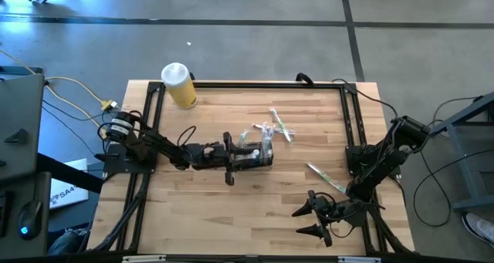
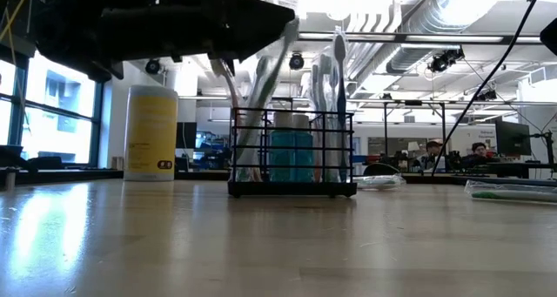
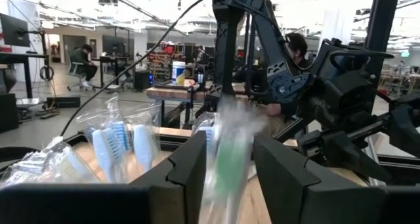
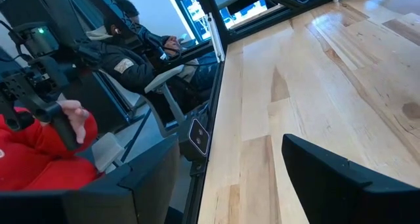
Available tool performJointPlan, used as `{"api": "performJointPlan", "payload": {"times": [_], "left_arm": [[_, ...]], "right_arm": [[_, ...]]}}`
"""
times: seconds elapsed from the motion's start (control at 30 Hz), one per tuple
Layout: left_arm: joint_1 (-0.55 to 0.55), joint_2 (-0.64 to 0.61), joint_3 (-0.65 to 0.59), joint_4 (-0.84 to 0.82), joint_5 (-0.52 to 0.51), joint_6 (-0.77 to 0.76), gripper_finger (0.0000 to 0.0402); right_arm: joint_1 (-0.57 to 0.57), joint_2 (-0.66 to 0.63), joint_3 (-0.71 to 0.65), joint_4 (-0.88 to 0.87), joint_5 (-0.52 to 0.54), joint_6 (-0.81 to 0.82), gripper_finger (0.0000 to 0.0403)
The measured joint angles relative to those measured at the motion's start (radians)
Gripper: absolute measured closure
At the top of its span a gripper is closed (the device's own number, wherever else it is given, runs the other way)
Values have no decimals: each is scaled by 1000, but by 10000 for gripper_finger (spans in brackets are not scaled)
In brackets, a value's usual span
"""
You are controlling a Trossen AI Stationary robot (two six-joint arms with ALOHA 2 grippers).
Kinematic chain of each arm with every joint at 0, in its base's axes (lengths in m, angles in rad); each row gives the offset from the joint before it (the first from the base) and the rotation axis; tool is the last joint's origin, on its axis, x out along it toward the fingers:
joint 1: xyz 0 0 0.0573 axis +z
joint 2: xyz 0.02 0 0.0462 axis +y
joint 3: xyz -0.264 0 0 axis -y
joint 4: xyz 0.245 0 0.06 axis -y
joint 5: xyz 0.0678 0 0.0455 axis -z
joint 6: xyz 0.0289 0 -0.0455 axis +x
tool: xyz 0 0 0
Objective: Pick & Place toothbrushing station
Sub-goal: Put the green toothbrush into the wire organizer
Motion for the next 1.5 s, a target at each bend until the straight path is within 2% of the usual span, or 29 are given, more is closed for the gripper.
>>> {"api": "performJointPlan", "payload": {"times": [0.23, 0.6, 0.8, 1.03, 1.13, 1.23, 1.3, 1.4, 1.5], "left_arm": [[0, 1, 5, 8, -34, -7, 245], [0, 1, 25, 76, -28, -1, 242], [0, 0, 74, 72, 66, 1, 242], [-16, 0, 96, 50, 276, 73, 242], [-53, -7, 96, 29, 287, 135, 242], [-99, -49, 104, -86, 262, 203, 242], [-140, -98, 122, -242, 224, 246, 242], [-212, -171, 191, -566, 117, 283, 242], [-285, -223, 296, -938, -9, 250, 242]], "right_arm": [[0, 0, 0, 0, 0, 0, 141], [0, 0, 0, -1, 0, 0, 141], [0, 0, 0, -2, 0, 0, 141], [0, 0, 0, -2, 0, -8, 141], [0, 0, 0, -1, 0, -49, 141], [-4, 0, 0, 1, 0, -107, 141], [-13, 0, 0, 5, -6, -152, 141], [-41, 0, 0, 24, -8, -218, 141], [-83, 0, 0, 35, -42, -304, 141]]}}
